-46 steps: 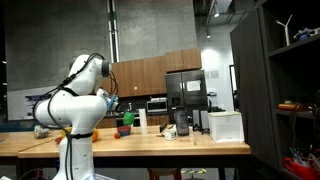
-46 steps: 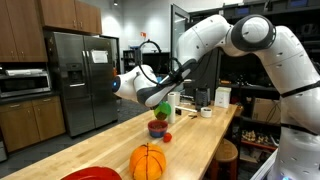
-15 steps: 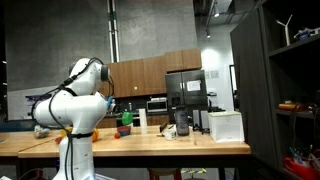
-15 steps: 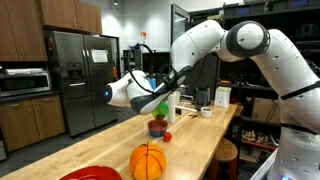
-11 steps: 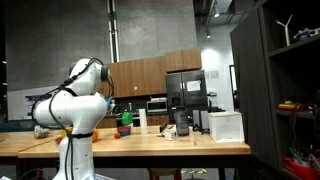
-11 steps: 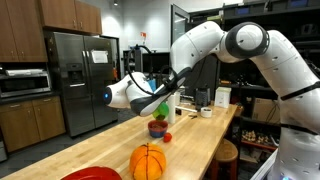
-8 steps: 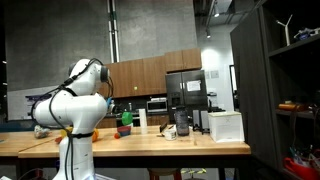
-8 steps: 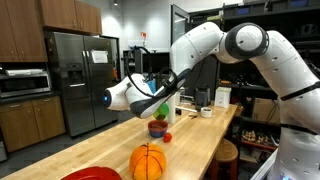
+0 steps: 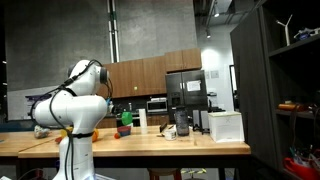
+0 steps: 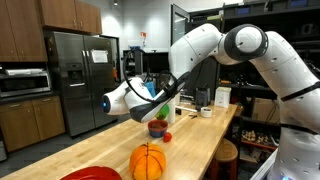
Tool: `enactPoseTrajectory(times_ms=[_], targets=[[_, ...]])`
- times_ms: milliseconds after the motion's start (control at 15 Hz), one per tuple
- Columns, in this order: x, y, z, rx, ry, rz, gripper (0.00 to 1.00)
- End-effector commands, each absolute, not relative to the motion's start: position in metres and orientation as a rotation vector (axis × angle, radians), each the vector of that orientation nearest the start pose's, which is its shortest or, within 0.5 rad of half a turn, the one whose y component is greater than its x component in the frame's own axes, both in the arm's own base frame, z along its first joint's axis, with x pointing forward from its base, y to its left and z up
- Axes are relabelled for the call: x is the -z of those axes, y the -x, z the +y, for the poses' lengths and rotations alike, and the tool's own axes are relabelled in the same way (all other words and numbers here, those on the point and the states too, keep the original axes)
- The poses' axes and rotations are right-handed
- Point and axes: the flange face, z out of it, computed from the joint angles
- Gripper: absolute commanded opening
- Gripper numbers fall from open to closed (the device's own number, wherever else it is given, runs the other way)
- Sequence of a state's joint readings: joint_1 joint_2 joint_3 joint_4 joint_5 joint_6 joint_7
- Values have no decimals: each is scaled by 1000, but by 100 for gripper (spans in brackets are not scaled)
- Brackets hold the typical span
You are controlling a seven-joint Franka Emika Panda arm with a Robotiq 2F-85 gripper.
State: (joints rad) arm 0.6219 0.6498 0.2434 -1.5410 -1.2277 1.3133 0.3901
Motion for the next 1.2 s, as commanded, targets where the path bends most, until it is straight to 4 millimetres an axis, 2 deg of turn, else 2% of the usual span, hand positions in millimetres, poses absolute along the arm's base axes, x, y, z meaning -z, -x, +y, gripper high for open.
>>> enactPoseTrajectory(times_ms=[0, 800, 1133], targets=[[-304, -524, 391, -34, -1655, 652, 1], [-297, -520, 401, -41, -1597, 652, 1], [-302, -520, 403, -48, -1612, 649, 1]])
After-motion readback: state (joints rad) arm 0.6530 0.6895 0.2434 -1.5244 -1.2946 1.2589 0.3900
